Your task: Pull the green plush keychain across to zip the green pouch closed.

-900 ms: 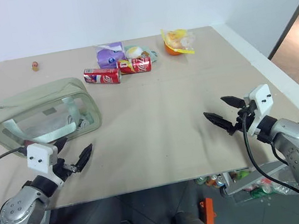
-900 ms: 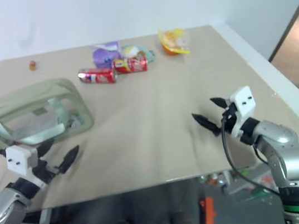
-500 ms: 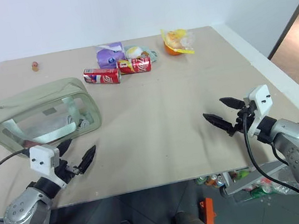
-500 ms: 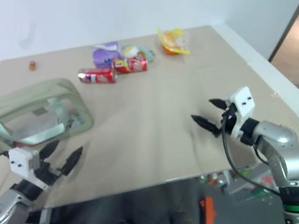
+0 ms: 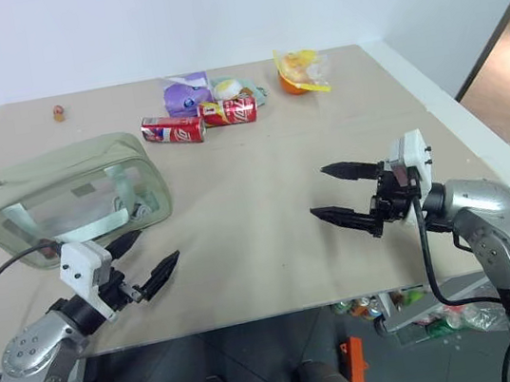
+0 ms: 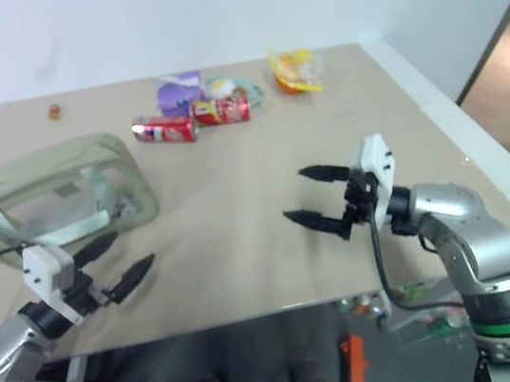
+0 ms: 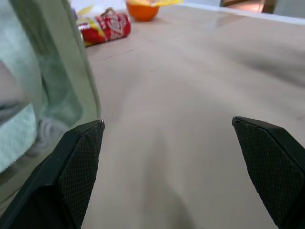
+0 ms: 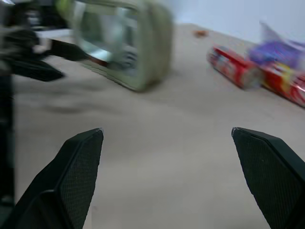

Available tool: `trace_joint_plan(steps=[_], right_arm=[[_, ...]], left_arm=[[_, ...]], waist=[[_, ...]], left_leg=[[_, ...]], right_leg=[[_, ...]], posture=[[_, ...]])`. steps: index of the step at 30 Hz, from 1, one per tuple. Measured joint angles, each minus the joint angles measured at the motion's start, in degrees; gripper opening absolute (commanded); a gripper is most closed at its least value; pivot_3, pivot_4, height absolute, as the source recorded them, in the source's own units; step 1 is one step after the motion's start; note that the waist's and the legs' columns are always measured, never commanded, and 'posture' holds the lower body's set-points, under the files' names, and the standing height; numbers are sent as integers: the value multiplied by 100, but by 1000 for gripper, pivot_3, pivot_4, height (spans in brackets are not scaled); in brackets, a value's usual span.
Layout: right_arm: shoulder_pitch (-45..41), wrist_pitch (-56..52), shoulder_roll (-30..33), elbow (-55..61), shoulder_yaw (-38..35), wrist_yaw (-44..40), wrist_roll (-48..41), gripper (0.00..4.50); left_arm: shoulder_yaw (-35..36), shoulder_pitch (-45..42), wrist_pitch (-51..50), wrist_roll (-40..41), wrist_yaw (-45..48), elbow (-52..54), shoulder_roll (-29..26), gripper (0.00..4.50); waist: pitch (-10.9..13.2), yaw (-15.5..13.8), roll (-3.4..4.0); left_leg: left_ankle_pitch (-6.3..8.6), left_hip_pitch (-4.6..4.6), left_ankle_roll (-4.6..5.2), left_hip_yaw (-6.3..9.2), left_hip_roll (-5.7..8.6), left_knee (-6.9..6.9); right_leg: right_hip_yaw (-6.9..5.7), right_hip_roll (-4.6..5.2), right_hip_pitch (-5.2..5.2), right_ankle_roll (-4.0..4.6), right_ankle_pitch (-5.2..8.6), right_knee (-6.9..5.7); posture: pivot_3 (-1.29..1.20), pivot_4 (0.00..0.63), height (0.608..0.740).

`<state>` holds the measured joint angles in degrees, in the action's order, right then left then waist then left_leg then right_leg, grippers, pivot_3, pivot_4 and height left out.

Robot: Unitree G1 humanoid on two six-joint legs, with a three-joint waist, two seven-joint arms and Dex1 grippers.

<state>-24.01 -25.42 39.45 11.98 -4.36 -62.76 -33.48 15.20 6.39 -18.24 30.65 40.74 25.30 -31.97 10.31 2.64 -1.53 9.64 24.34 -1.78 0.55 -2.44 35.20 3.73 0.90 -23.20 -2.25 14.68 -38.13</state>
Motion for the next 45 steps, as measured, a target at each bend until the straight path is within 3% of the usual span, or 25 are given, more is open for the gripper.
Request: trace_joint_plan(steps=[6, 9, 12, 21, 29, 32, 33, 36, 38, 39, 40, 42, 45], right_arm=[[-640, -249, 6, -96, 137, -335, -250, 4467], [-745, -448, 20, -153, 114, -265, -348, 4467], [-826, -588, 36, -137, 87, -135, -404, 4467], [-792, -1198, -153, 766, 13, 606, -956, 4467], [-316, -1289, -237, 1187, -89, 1192, -1128, 4467], [-247, -1292, -244, 1340, -114, 1350, -1185, 4500], [-241, -1292, -245, 1350, -114, 1359, -1191, 4500], [-166, -1296, -241, 1391, -129, 1473, -1238, 4500], [-139, -1297, -230, 1408, -134, 1553, -1245, 4500], [-137, -1297, -230, 1412, -134, 1556, -1245, 4500], [-133, -1297, -226, 1415, -136, 1567, -1246, 4500], [-117, -1295, -217, 1418, -143, 1580, -1246, 4500], [-111, -1279, -202, 1419, -167, 1598, -1243, 4500]], left_arm=[[493, -888, -821, 828, -305, 559, -694, 4452], [1294, -1700, -1361, 1490, -349, 555, -1717, 4452], [1477, -1984, -1565, 1539, 71, 260, -2486, 4452], [979, -2617, -1249, 696, 1629, -2119, -3690, 4452], [14, -3236, -996, 4, 2313, -3388, -3698, 4452], [-448, -3541, -673, -486, 2440, -3761, -3671, 3485], [-467, -3551, -659, -521, 2442, -3790, -3664, 3485], [-804, -3836, -353, -941, 2519, -4207, -3590, 2197], [-978, -4052, -114, -1199, 2718, -4383, -3575, 1704], [-988, -4055, -71, -1220, 2728, -4393, -3573, 1044], [-1033, -4114, 1, -1284, 2741, -4449, -3549, 977], [-1085, -4273, 89, -1398, 2775, -4575, -3443, 310], [-1190, -4528, 25, -1443, 2885, -4530, -3238, 310]], waist=[[11, -16, -24], [15, -7, -29], [15, 13, -22], [15, 3, -22], [14, -5, -25], [14, 0, -25], [14, 2, -24], [14, -3, -26], [14, -2, -25], [14, -1, -25], [14, -3, -25], [14, -8, -26], [13, -52, -26]], left_leg=[[0, 4, -1, 5, -21, 2], [3, 7, -5, 5, -30, 0], [12, -3, -11, -8, -32, -8], [12, 2, -11, -11, -44, -46], [13, 21, -13, -16, -46, -49], [12, 31, -13, -17, -47, -45], [12, 31, -13, -17, -48, -45], [12, 33, -13, -17, -52, -44], [12, 33, -13, -20, -52, -42], [12, 32, -13, -20, -52, -42], [12, 32, -13, -19, -52, -40], [12, 32, -12, -18, -52, -35], [12, 39, -12, -15, -52, -19]], right_leg=[[-6, -24, -4, 7, -7, -1], [-3, -39, -12, -1, -18, -1], [14, -45, -14, 0, -11, -3], [10, -55, -40, 22, 3, -4], [11, -55, -60, 21, 3, -6], [15, -61, -73, 20, 0, -12], [16, -62, -75, 21, -1, -13], [16, -68, -77, 23, -2, -15], [19, -67, -76, 23, -2, -15], [19, -67, -76, 23, -2, -16], [19, -68, -76, 23, -2, -18], [18, -69, -76, 23, -2, -24], [15, -68, -75, 19, -4, -30]], posture=[[0, 150, 740], [0, 150, 740], [0, 150, 740], [0, 150, 740], [0, 150, 740], [0, 150, 740], [0, 150, 740], [0, 150, 740], [0, 150, 740], [0, 150, 740], [0, 150, 740], [0, 150, 740], [0, 150, 740]])
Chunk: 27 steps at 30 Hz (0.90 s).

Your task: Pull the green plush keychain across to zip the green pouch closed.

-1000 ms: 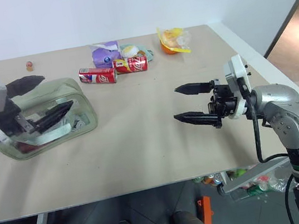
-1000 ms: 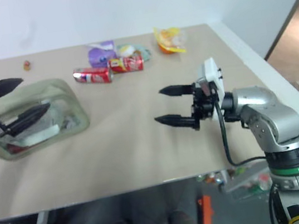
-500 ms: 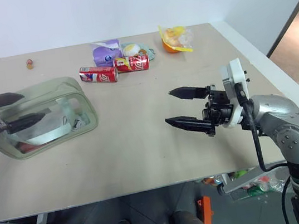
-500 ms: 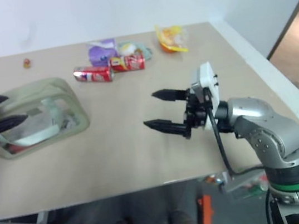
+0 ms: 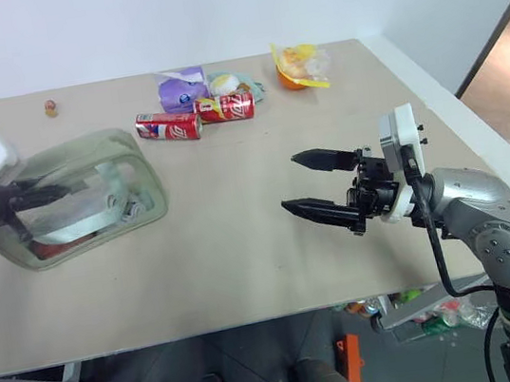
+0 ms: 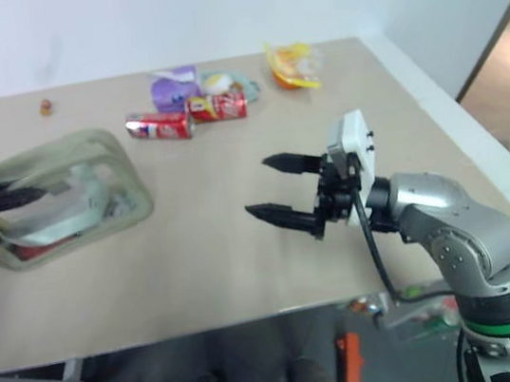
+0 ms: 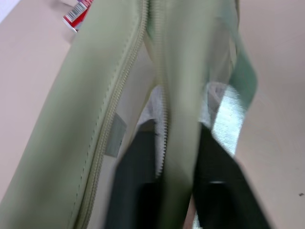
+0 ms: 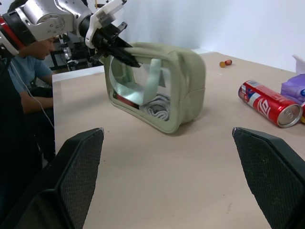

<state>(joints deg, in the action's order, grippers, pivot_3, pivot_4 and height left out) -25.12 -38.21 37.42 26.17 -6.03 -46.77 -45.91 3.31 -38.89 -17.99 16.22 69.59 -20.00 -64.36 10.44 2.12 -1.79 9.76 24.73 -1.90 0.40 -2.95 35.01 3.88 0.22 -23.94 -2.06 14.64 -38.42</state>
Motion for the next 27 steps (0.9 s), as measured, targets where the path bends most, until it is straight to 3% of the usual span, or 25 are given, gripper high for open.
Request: trace_joint_plan(steps=[13, 22, 27], right_arm=[[123, 140, 167, 2, -187, 95, 118, 4500], [297, 235, 168, 5, -306, 217, 175, 4500], [325, 250, 158, 30, -306, 278, 179, 4500]], left_arm=[[-1137, -1219, -1835, -37, -633, 2088, 1678, 310], [-1609, -1687, -2604, -283, -1304, 2295, 2554, 310], [-1771, -1700, -2552, -278, -1241, 2384, 2707, 310]], waist=[[0, -40, -1], [0, -37, 0], [0, -31, 0]], left_leg=[[0, 28, 1, 7, 3, 59], [-2, 25, 5, 14, 5, 75], [-2, 24, 5, 14, 6, 77]], right_leg=[[11, -8, -3, -25, -26, -10], [12, -12, -2, -23, -25, -33], [15, -12, -3, -23, -25, -38]], posture=[[0, 150, 740], [0, 150, 740], [0, 150, 740]])
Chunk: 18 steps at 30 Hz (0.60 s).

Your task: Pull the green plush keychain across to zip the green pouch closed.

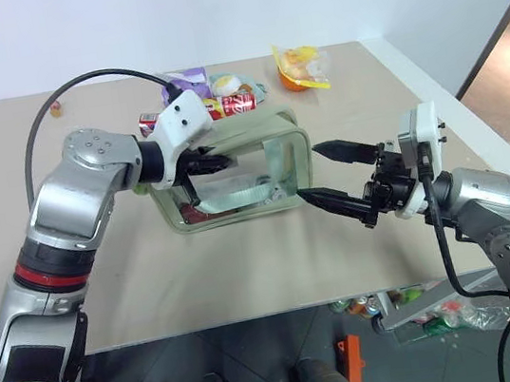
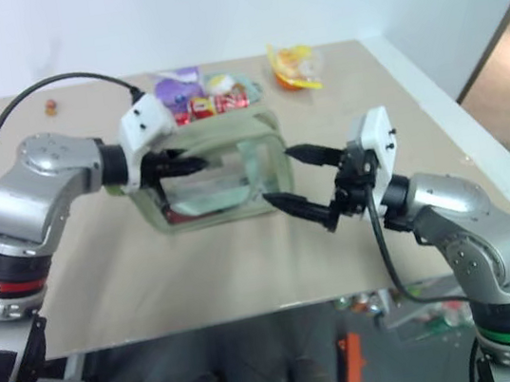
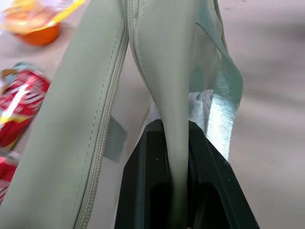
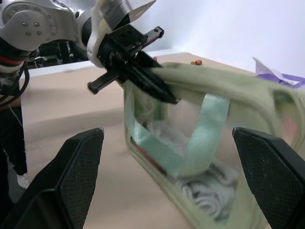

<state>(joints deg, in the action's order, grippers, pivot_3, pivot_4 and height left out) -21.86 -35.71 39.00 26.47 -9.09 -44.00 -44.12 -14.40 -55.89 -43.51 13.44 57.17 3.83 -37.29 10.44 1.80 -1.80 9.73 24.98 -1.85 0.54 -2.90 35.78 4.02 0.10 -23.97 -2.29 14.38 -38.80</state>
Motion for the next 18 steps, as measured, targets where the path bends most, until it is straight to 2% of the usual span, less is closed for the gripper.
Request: trace_joint_plan(steps=[2, 3, 5, 6, 11, 13, 14, 15, 18], right_arm=[[37, 7, -5, 28, 0, 37, 2, 4500], [55, 10, -7, 31, 1, 41, 3, 4500], [72, 16, -8, 31, 1, 44, 7, 4500], [73, 31, -9, 31, 1, 46, 14, 4500], [48, 220, -35, -25, 13, 72, 251, 4500], [-61, 307, -36, -203, 23, 68, 406, 4500], [-118, 337, -37, -267, 29, 67, 460, 4500], [-218, 399, -42, -377, 59, 61, 561, 4500], [-518, 596, -67, -787, 248, 31, 876, 4500]], left_arm=[[-75, 0, 64, -5, 88, 29, -2, 310], [-95, 1, 92, -7, 133, 31, -12, 749], [-112, 1, 95, -6, 219, 57, -49, 1210], [-117, 1, 83, -3, 227, 64, -66, 1210], [213, 17, -560, 532, 212, 256, 10, 2942], [612, 17, -948, 948, 213, 408, 4, 3717], [780, 17, -1072, 1106, 220, 434, 4, 3873], [1087, 39, -1294, 1439, 243, 490, -8, 4423], [2040, 270, -1698, 2280, 352, 764, -245, 4469]], waist=[[0, 0, 0], [0, 1, 0], [0, 2, 0], [0, 2, 0], [0, 20, 0], [0, 41, 1], [0, 54, 0], [0, 76, 1], [0, 117, 1]], left_leg=[[0, -2, 0, 1, 0, -1], [0, -3, 0, 1, 0, -1], [0, -4, 0, 0, 0, 0], [0, -5, 0, -1, 0, 0], [-1, -11, 1, -1, 0, 0], [-1, -13, 1, -2, -1, 0], [-1, -14, 1, -2, 0, 0], [-1, -15, 1, -2, -1, 0], [-1, -31, 1, -7, -3, -9]], right_leg=[[0, -1, 0, 1, 1, -3], [0, -1, 0, 1, 1, -4], [1, -1, 0, 1, 1, -4], [2, -1, 1, 1, 1, -4], [3, -2, 2, 2, 1, -12], [4, -2, 3, 2, 2, -13], [4, -2, 3, 2, 2, -15], [4, -2, 3, 2, 2, -16], [10, -4, 8, 7, 4, -20]], posture=[[0, 150, 740], [0, 150, 740], [0, 150, 740], [0, 150, 740], [0, 150, 740], [0, 150, 740], [0, 150, 740], [0, 150, 740], [0, 150, 740]])
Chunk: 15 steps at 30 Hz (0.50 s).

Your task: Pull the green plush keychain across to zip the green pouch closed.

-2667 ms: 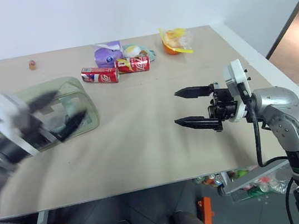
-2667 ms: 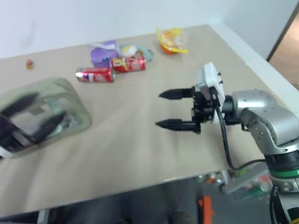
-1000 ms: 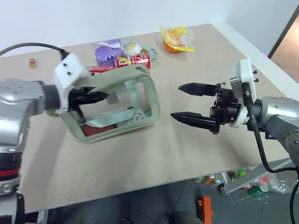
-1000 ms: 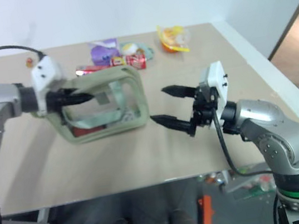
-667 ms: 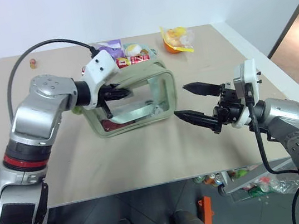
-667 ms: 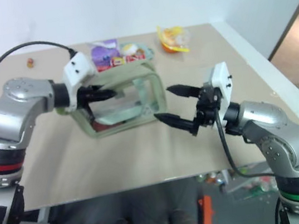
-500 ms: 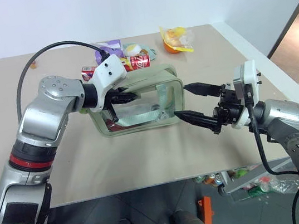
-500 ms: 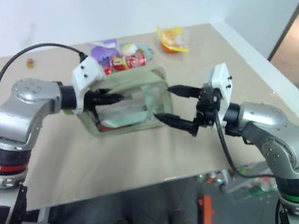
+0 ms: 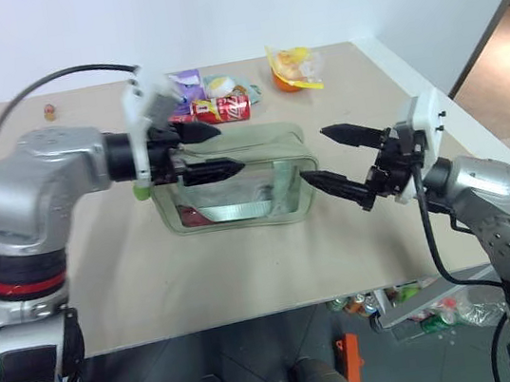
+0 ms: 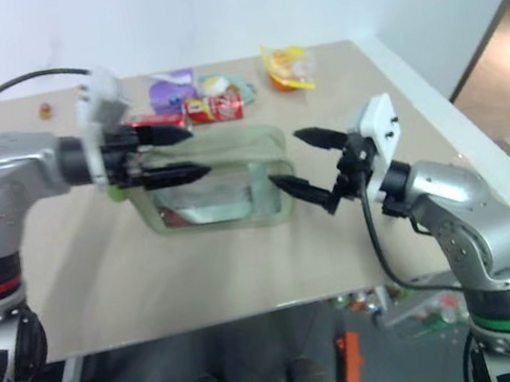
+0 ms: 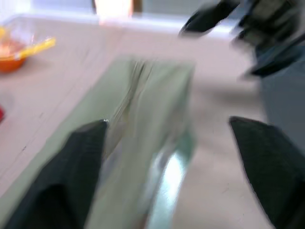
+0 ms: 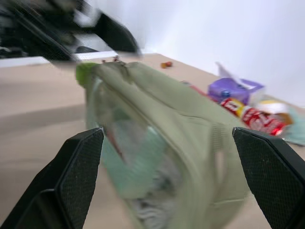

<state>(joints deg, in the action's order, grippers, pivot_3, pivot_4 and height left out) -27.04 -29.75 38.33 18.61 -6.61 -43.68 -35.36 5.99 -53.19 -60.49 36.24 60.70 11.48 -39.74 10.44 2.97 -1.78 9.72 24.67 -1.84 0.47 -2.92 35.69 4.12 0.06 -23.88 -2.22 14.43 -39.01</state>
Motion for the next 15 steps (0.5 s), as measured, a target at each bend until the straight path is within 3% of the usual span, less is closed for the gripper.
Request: trace_joint_plan(steps=[6, 10, 15], right_arm=[[-437, 340, -154, -677, 331, -163, 451, 4500], [-496, 425, -256, -887, 545, -273, 641, 3319], [-491, 508, -304, -995, 635, -382, 768, 1539]], left_arm=[[1302, 1259, 200, 415, -654, 233, 27, 4469], [1912, 2469, 972, 114, -1499, 538, 388, 4500], [2089, 3509, 1828, -268, -2222, 1153, 755, 4500]], waist=[[-1, -18, 2], [-1, -29, -2], [-1, -59, -3]], left_leg=[[-1, -19, 1, -2, -2, -2], [-1, -20, 0, -4, -1, 0], [-1, -23, -2, -4, 4, 3]], right_leg=[[0, 1, 18, 2, 0, 0], [1, 8, 26, 2, 0, 4], [-2, 15, 35, 0, -1, 7]], posture=[[0, 150, 740], [0, 150, 740], [0, 150, 740]])
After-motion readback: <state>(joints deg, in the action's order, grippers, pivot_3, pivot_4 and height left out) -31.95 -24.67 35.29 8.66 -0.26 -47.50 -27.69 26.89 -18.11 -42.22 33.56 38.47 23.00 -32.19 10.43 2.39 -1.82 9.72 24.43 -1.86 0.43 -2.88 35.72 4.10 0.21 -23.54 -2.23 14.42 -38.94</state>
